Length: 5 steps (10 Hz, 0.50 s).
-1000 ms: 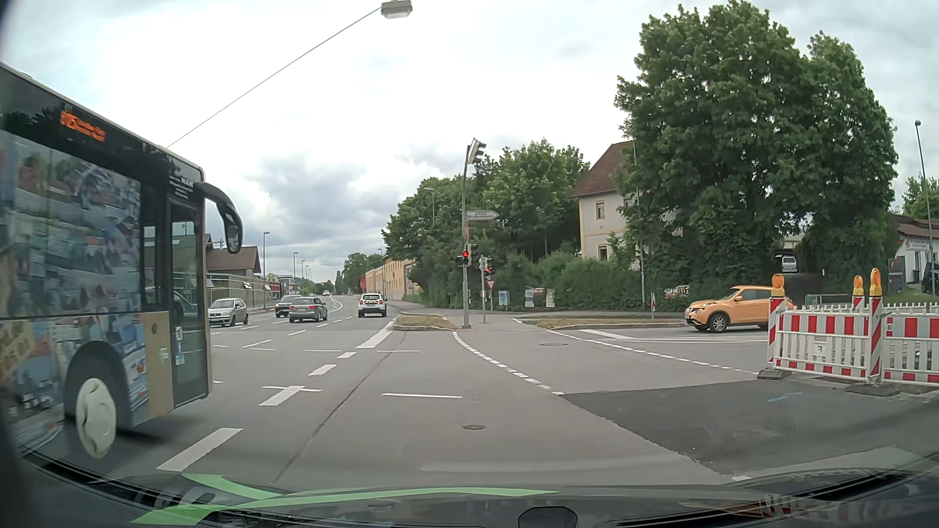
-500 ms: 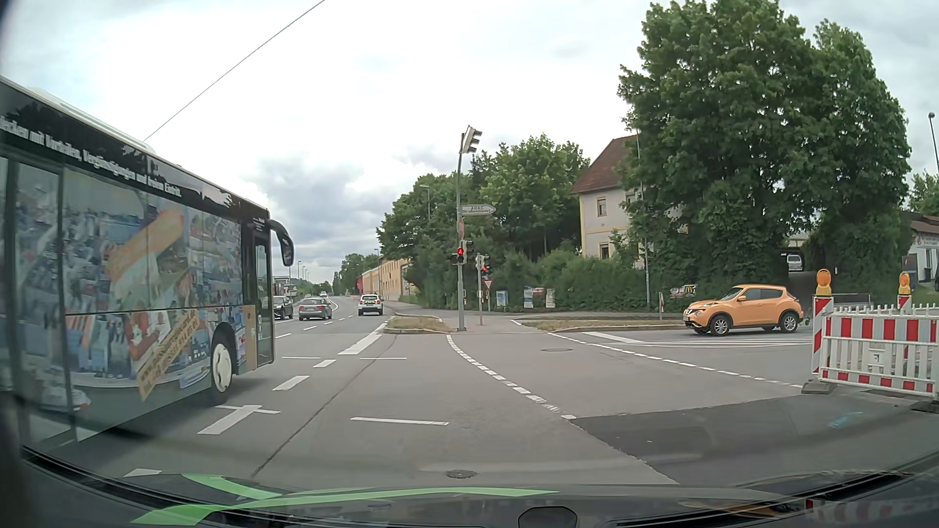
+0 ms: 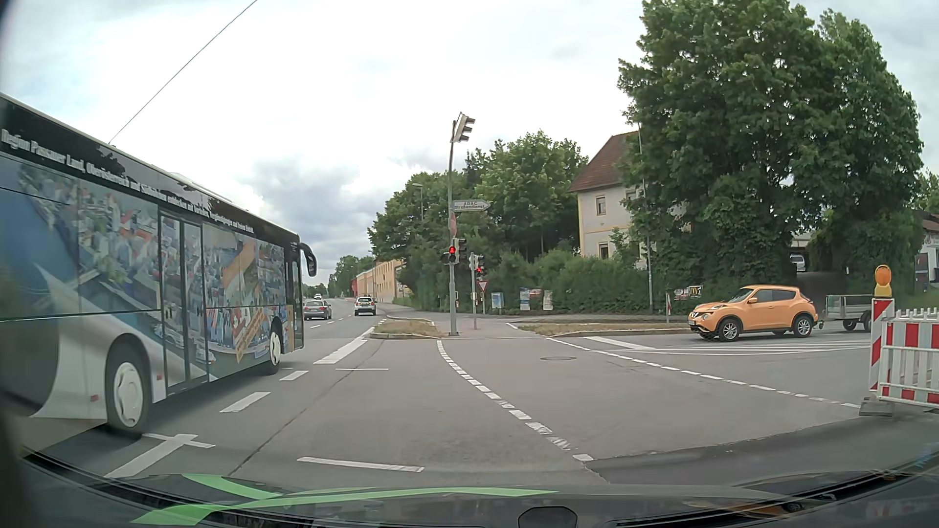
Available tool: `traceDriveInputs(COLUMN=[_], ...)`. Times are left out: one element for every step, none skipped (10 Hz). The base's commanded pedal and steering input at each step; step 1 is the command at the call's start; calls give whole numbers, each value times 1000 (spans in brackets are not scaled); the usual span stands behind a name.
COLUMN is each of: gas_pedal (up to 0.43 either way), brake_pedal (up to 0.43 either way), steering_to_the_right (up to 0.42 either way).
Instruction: Follow the waypoints while adhering to traffic rules and regulations
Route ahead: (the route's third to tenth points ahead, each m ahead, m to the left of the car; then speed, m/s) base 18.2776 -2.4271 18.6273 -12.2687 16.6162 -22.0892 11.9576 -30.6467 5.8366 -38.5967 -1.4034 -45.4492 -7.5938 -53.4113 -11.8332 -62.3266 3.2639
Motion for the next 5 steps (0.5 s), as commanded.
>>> traceDriveInputs(gas_pedal=[0,0,0,0,0], brake_pedal=[0,0,0,0,0], steering_to_the_right=[57,70,86,100,113])
